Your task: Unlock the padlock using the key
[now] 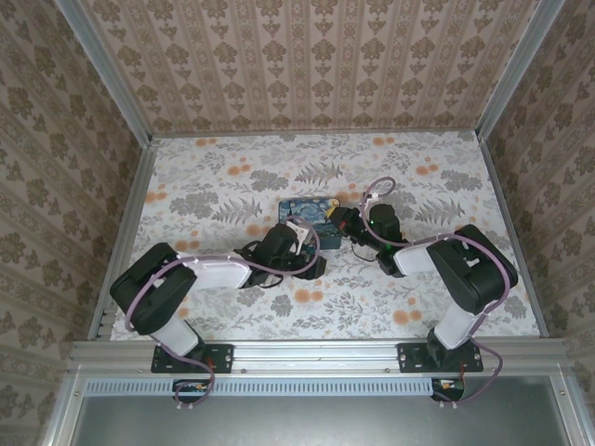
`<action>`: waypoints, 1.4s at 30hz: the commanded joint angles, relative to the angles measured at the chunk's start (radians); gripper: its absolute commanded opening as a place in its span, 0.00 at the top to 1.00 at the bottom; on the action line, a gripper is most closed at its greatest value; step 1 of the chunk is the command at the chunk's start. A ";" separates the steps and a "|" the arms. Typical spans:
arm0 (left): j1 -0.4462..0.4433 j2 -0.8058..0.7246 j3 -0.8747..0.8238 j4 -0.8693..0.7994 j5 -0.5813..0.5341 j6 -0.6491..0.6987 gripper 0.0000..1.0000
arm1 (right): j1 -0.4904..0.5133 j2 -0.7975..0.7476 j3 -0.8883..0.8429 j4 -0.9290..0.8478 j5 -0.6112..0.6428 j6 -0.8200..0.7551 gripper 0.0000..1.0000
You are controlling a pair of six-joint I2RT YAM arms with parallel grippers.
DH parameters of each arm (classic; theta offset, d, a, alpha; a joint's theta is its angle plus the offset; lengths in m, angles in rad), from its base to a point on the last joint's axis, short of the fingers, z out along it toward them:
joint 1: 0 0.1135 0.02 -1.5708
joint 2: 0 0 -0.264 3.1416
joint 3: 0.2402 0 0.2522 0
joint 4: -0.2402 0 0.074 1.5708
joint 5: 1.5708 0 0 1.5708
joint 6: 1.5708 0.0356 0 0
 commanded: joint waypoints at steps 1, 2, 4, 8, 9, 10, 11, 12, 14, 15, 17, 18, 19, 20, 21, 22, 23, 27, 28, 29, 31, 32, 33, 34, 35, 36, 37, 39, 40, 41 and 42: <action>0.010 0.044 0.033 0.093 -0.041 0.025 0.21 | -0.016 0.034 0.020 0.082 -0.034 0.032 1.00; 0.014 0.057 0.032 0.111 -0.050 0.028 0.21 | -0.020 0.042 0.020 0.092 -0.039 0.038 1.00; 0.020 0.075 0.033 0.139 -0.067 0.035 0.22 | -0.026 0.055 0.022 0.108 -0.049 0.048 1.00; 0.032 0.110 0.043 0.172 -0.095 0.063 0.23 | -0.031 0.070 0.025 0.118 -0.057 0.053 1.00; 0.033 0.119 0.047 0.177 -0.096 0.068 0.23 | -0.031 0.072 0.025 0.120 -0.060 0.054 1.00; 0.034 0.129 0.051 0.190 -0.096 0.075 0.23 | -0.032 0.076 0.026 0.122 -0.063 0.055 1.00; 0.033 0.141 0.053 0.202 -0.096 0.083 0.23 | -0.033 0.080 0.027 0.124 -0.062 0.056 1.00; 0.033 0.150 0.054 0.213 -0.097 0.086 0.24 | -0.033 0.082 0.025 0.127 -0.062 0.057 1.00; 0.033 0.172 0.055 0.243 -0.095 0.092 0.25 | -0.032 0.086 0.024 0.133 -0.064 0.060 1.00; 0.033 0.180 0.055 0.252 -0.095 0.094 0.25 | -0.032 0.088 0.023 0.133 -0.064 0.060 1.00; 0.033 0.195 0.055 0.277 -0.090 0.095 0.26 | -0.034 0.091 0.022 0.133 -0.064 0.060 1.00; 0.032 0.199 0.054 0.289 -0.087 0.093 0.26 | -0.035 0.091 0.022 0.133 -0.064 0.060 1.00; 0.031 0.204 0.053 0.303 -0.079 0.089 0.26 | -0.035 0.091 0.022 0.133 -0.065 0.060 1.00; 0.032 0.204 0.053 0.313 -0.073 0.084 0.26 | -0.035 0.091 0.022 0.133 -0.064 0.061 1.00; 0.032 0.204 0.051 0.320 -0.070 0.082 0.26 | -0.035 0.091 0.022 0.133 -0.065 0.060 1.00; 0.032 0.201 0.048 0.331 -0.067 0.075 0.26 | -0.034 0.091 0.022 0.131 -0.066 0.060 1.00; 0.034 0.200 0.046 0.341 -0.064 0.069 0.26 | -0.035 0.091 0.022 0.128 -0.064 0.060 1.00; 0.048 0.192 0.031 0.388 -0.027 0.035 0.26 | -0.035 0.091 0.021 0.126 -0.063 0.059 1.00; 0.053 0.192 0.026 0.404 -0.011 0.021 0.26 | -0.035 0.091 0.020 0.123 -0.063 0.058 1.00; 0.058 0.192 0.023 0.419 0.004 0.007 0.26 | -0.035 0.091 0.018 0.123 -0.061 0.057 1.00; 0.065 0.193 0.019 0.441 0.033 -0.013 0.26 | -0.035 0.093 0.019 0.123 -0.059 0.057 1.00; 0.068 0.193 0.022 0.445 0.045 -0.019 0.26 | -0.035 0.093 0.017 0.123 -0.058 0.057 1.00; 0.070 0.193 0.024 0.446 0.055 -0.023 0.26 | -0.035 0.093 0.017 0.123 -0.057 0.057 1.00; 0.071 0.195 0.028 0.440 0.063 -0.023 0.26 | -0.035 0.093 0.017 0.123 -0.058 0.057 1.00; 0.071 0.197 0.035 0.428 0.065 -0.022 0.26 | -0.035 0.094 0.017 0.121 -0.056 0.057 1.00; 0.073 0.199 0.040 0.420 0.066 -0.020 0.26 | -0.035 0.094 0.017 0.121 -0.055 0.057 1.00; 0.073 0.204 0.045 0.414 0.066 -0.017 0.26 | -0.035 0.095 0.016 0.121 -0.054 0.057 1.00; 0.073 0.214 0.055 0.395 0.061 -0.011 0.26 | -0.034 0.097 0.015 0.122 -0.054 0.057 1.00; 0.073 0.220 0.058 0.384 0.055 -0.008 0.26 | -0.035 0.097 0.014 0.123 -0.053 0.057 1.00; 0.073 0.223 0.062 0.380 0.047 -0.003 0.26 | -0.034 0.098 0.013 0.123 -0.052 0.057 1.00; 0.073 0.227 0.062 0.373 0.037 0.000 0.26 | -0.035 0.098 0.013 0.124 -0.052 0.057 1.00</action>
